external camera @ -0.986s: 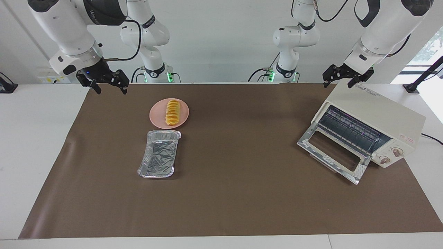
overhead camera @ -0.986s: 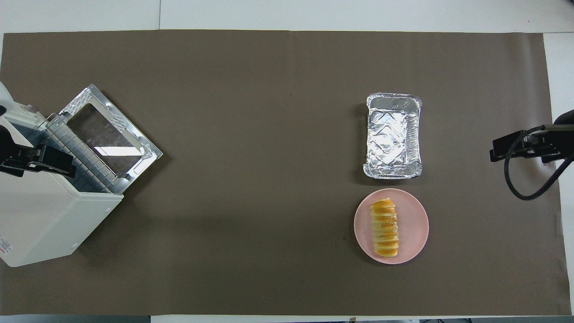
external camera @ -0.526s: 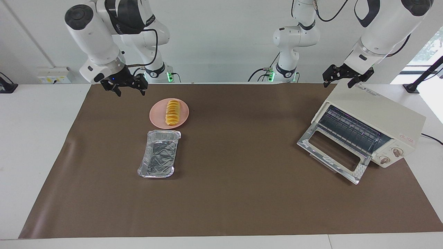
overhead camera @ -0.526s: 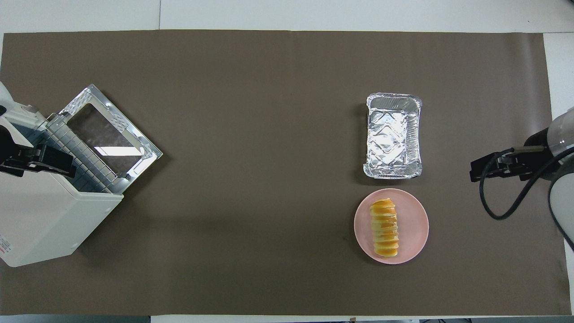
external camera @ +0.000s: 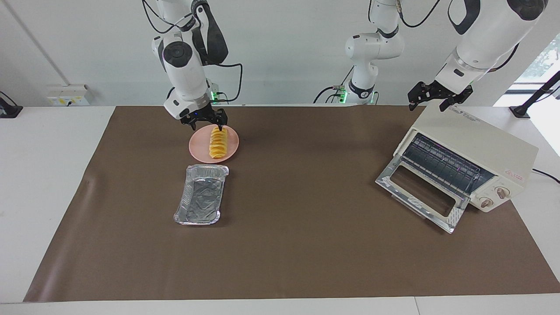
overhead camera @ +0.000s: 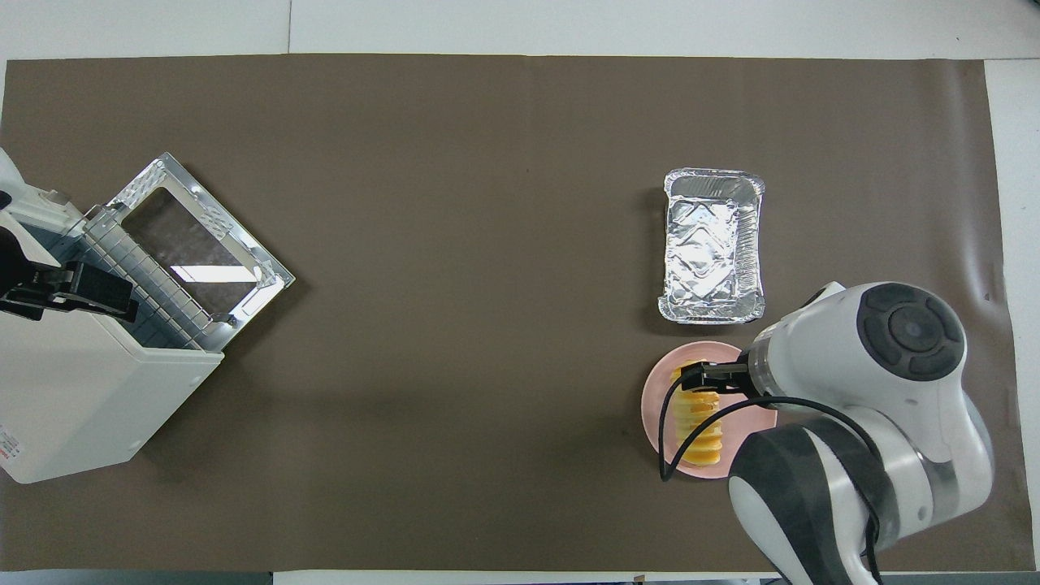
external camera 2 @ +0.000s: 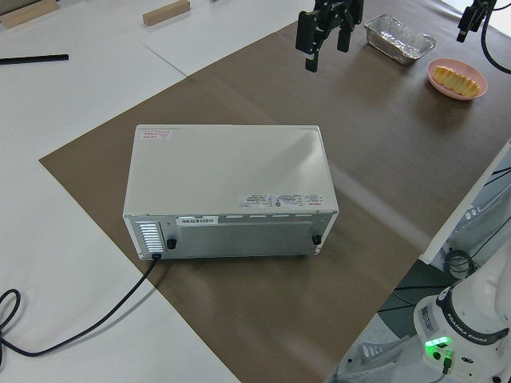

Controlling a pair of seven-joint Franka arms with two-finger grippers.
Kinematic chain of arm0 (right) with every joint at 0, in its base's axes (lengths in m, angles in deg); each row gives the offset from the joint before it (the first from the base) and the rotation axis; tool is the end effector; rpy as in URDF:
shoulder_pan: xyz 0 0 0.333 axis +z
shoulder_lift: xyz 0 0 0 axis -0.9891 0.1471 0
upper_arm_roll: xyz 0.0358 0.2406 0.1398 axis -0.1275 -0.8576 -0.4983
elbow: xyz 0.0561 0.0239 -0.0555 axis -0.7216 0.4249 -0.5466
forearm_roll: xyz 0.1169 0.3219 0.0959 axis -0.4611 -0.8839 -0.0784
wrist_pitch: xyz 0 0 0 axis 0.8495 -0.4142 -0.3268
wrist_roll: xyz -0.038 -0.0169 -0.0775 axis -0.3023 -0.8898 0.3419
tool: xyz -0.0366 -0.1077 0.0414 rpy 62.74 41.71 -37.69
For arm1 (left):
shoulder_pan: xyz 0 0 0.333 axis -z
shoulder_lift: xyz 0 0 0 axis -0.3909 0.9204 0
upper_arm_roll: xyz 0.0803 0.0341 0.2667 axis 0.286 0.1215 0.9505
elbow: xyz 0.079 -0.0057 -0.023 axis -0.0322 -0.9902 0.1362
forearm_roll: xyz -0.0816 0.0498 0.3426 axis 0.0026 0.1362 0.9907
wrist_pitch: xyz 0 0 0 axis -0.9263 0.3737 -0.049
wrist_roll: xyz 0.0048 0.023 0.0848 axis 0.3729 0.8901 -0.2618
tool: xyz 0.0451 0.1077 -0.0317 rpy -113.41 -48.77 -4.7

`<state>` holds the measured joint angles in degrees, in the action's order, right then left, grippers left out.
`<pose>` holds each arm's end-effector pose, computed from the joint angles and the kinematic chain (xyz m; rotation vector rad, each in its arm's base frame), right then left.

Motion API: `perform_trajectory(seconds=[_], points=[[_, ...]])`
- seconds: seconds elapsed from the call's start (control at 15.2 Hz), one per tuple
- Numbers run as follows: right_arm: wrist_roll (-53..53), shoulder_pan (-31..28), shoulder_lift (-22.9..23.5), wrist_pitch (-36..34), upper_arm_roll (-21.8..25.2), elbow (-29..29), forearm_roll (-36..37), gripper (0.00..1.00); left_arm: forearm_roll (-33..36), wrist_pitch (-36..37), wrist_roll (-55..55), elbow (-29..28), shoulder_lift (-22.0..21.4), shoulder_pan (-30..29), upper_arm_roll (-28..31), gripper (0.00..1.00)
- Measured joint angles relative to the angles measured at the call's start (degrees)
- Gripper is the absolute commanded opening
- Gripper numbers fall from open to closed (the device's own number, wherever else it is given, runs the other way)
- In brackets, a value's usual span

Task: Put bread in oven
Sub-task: 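Grasp the yellow bread stack with the right gripper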

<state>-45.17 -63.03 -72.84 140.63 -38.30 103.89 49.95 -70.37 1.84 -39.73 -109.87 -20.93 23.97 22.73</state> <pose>0.4050 0.1327 0.3780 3.1274 -0.0958 -0.2184 0.4788 -0.0375 0.5616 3.1190 -0.1702 -0.2816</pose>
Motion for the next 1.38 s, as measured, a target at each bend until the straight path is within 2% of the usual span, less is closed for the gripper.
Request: perform_trajectory(seconds=[0.59, 0.85, 1.38], points=[[0.7, 0.4, -0.3, 15.6, 0.0, 12.0, -1.2, 1.0, 0.0, 0.0, 0.0, 0.0, 0.0, 0.0, 0.0, 1.0], [0.7, 0.4, -0.3, 16.5, 0.0, 13.2, -1.4, 0.96, 0.0, 0.0, 0.0, 0.0, 0.0, 0.0, 0.0, 1.0], [0.7, 1.8, 0.3, 18.7, 0.0, 14.3, -1.5, 0.94, 0.0, 0.0, 0.0, 0.0, 0.0, 0.0, 0.0, 1.0]])
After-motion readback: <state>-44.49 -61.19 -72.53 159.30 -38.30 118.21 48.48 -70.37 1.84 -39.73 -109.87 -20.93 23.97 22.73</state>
